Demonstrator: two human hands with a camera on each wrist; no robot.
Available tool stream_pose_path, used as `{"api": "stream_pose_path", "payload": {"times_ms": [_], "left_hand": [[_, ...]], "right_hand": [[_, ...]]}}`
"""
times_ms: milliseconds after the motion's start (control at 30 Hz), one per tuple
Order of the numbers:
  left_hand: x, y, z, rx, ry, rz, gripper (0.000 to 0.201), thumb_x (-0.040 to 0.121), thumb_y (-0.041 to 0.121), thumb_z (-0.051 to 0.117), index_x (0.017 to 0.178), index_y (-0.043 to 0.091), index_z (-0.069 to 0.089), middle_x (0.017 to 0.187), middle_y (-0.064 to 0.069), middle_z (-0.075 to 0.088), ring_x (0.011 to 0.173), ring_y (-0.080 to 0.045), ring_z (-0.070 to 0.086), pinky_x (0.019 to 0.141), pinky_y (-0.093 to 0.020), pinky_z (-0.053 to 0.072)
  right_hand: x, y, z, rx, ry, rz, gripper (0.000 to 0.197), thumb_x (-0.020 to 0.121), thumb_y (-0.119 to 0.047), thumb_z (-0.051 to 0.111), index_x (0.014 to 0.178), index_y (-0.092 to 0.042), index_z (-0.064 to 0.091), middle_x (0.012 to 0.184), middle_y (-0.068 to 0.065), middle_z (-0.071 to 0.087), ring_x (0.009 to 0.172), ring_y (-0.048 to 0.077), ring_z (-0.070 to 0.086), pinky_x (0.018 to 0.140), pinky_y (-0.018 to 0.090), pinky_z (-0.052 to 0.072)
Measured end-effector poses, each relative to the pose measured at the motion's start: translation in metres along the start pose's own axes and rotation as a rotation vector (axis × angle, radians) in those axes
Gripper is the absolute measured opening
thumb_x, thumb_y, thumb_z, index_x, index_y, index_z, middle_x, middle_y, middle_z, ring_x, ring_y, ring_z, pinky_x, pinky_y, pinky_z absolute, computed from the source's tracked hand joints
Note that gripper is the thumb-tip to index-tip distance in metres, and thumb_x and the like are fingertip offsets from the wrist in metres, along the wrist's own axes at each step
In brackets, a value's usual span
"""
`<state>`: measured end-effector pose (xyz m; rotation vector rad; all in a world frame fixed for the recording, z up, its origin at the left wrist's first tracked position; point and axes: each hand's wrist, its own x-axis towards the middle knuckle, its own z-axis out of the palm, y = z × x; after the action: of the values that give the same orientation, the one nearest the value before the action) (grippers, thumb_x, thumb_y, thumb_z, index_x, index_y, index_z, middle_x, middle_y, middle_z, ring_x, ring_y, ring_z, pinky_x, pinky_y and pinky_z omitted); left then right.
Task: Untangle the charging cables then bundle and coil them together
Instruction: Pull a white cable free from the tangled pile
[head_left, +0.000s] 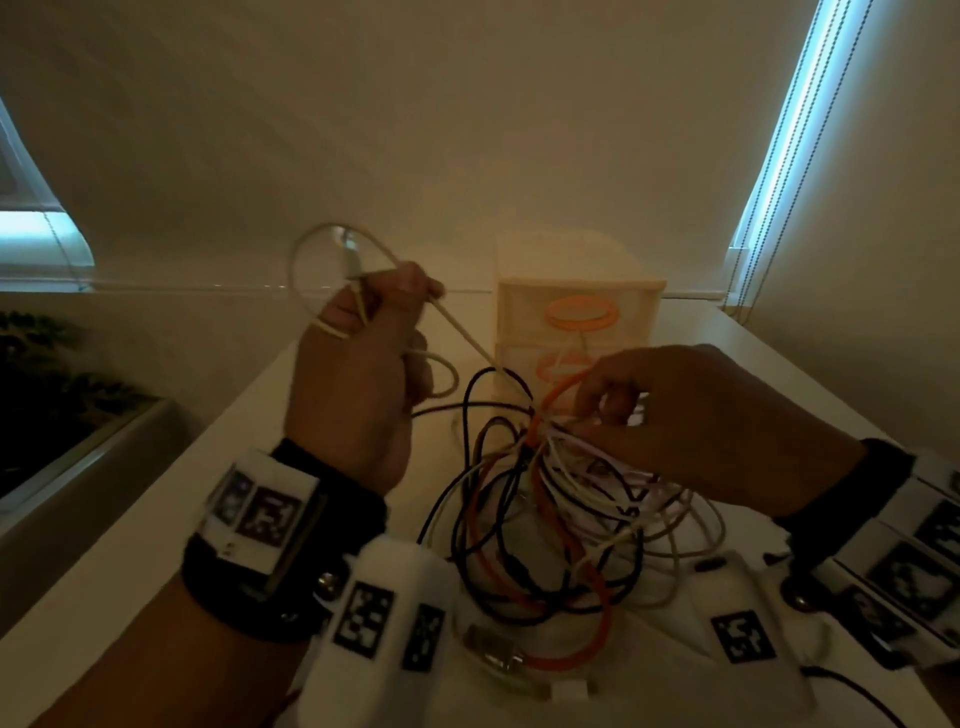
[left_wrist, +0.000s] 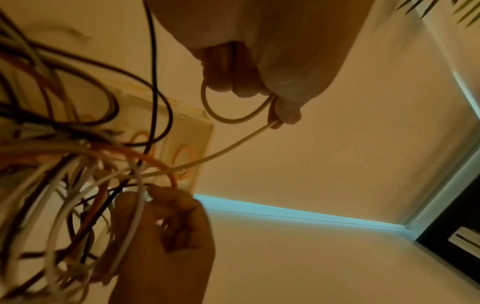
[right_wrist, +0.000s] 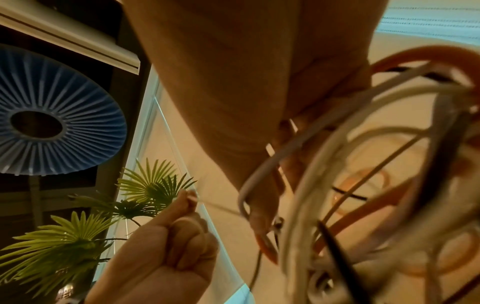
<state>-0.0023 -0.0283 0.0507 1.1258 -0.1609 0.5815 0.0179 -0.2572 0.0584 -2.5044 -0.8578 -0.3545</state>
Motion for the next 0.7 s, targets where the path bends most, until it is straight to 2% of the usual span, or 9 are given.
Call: {"api": "stream_pose_path", "payload": {"times_ms": [67,133,200,300,367,433,533,600,700], "left_hand": [[-0.006,-0.005,0.006,0.025,-0.039,-0.035,0.019,0.099,0.021,0.055,0.085,0.012,0.064,0.049,0.009,0.041,0.047,-0.012,0.02,0.048,-0.03,0.016],[-0.009,-0.006,0.009,0.0,-0.07,-0.065,0.017,0.098,0.022,0.055,0.089,0.01,0.062,0.046,0.008,0.044,0.05,-0.015,0.016,0.052,-0.035,0.014],[-0.011,-0.01,0.009,-0.02,-0.101,-0.088,0.02,0.091,0.028,0.059,0.088,0.009,0.063,0.045,0.007,0.033,0.051,-0.019,0.012,0.051,-0.034,0.013],[-0.014,-0.013,0.008,0.031,-0.155,-0.093,0.029,0.084,0.038,0.062,0.089,0.01,0.067,0.049,0.002,0.024,0.051,-0.019,0.012,0.049,-0.031,0.015],[-0.014,-0.014,0.005,0.193,-0.188,-0.073,0.033,0.082,0.041,0.066,0.094,0.01,0.07,0.048,0.007,0.032,0.043,-0.013,0.024,0.045,-0.025,0.024],[-0.013,-0.018,0.002,0.435,-0.254,-0.033,0.022,0.084,0.033,0.073,0.093,0.012,0.071,0.047,0.012,0.04,0.043,-0.009,0.038,0.047,-0.022,0.036],[-0.014,-0.028,-0.001,0.717,-0.439,0.005,0.013,0.083,0.028,0.078,0.089,0.019,0.071,0.045,0.01,0.039,0.043,-0.008,0.034,0.046,-0.02,0.031],[-0.016,-0.033,0.0,0.806,-0.483,0.026,0.015,0.081,0.029,0.08,0.089,0.021,0.07,0.042,0.013,0.043,0.04,-0.004,0.034,0.045,-0.016,0.029],[-0.017,-0.037,0.002,0.856,-0.47,0.093,0.012,0.082,0.019,0.079,0.088,0.015,0.07,0.048,0.023,0.052,0.042,0.003,0.043,0.048,-0.007,0.029]], "right_hand": [[0.001,-0.006,0.009,0.065,0.069,-0.046,0.016,0.078,-0.039,0.079,0.087,-0.034,0.067,0.072,-0.013,0.063,0.067,0.002,0.06,0.059,0.02,0.05],[0.002,-0.015,0.021,0.109,0.062,-0.102,0.011,0.081,-0.031,0.078,0.091,-0.032,0.072,0.071,-0.013,0.062,0.067,0.001,0.059,0.057,0.014,0.045],[0.005,-0.018,0.033,0.107,0.051,-0.151,0.004,0.084,-0.032,0.074,0.087,-0.029,0.075,0.071,-0.012,0.063,0.068,0.004,0.059,0.057,0.015,0.045],[0.013,-0.012,0.042,0.083,0.057,-0.156,0.017,0.088,-0.028,0.071,0.073,-0.019,0.072,0.064,-0.007,0.061,0.063,0.009,0.057,0.056,0.023,0.045],[0.016,-0.008,0.041,0.063,0.085,-0.085,0.022,0.09,-0.028,0.069,0.071,-0.016,0.071,0.06,-0.006,0.058,0.063,0.008,0.056,0.053,0.018,0.039],[0.015,-0.008,0.038,0.075,0.117,-0.057,0.024,0.093,-0.026,0.066,0.072,-0.014,0.071,0.06,-0.007,0.057,0.066,0.006,0.056,0.053,0.016,0.039],[0.014,-0.007,0.04,0.15,0.158,-0.02,0.031,0.097,-0.025,0.059,0.07,-0.012,0.068,0.058,-0.002,0.057,0.06,0.013,0.056,0.051,0.024,0.043],[0.014,-0.007,0.043,0.269,0.212,0.037,0.035,0.098,-0.026,0.057,0.068,-0.011,0.065,0.056,0.004,0.057,0.051,0.016,0.053,0.053,0.033,0.047],[0.01,-0.014,0.045,0.453,0.272,0.08,0.026,0.098,-0.027,0.058,0.078,-0.016,0.072,0.056,0.003,0.059,0.047,0.009,0.054,0.051,0.027,0.048]]}}
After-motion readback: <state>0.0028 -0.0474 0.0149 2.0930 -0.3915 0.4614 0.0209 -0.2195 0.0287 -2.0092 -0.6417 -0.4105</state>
